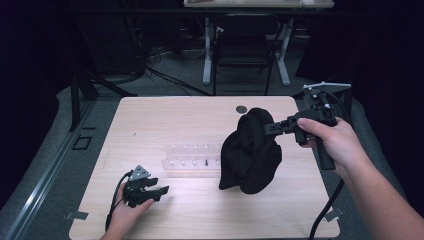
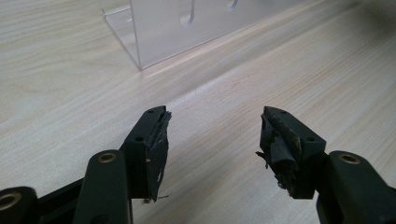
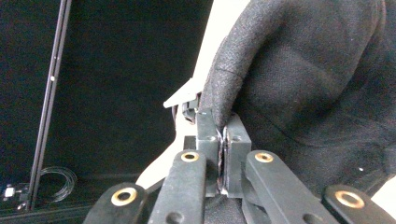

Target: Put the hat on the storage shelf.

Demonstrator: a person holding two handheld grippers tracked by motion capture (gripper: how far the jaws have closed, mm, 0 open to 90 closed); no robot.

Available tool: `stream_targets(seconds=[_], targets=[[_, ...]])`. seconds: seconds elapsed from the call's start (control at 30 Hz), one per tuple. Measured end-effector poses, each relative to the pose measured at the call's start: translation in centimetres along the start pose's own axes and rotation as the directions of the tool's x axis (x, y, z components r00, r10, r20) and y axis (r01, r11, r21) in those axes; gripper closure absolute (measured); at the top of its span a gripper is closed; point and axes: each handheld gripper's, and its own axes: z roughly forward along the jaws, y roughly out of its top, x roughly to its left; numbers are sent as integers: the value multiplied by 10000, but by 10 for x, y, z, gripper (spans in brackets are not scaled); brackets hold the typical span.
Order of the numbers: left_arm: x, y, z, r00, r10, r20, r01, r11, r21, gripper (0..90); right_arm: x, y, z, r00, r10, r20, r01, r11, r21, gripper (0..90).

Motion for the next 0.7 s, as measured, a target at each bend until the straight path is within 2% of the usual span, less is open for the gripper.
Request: stream_targets(seconds=[0.3,0.7], targets=[[0,1,0,9999,68,93,-69,9999,97,420,5,18,9,10000,-94,-29,93,9996,-268,881],[-1,2,2,9999,98,135,-100,9999,131,420,6,35,25,10000,-74,54,75,9998,-196,881]])
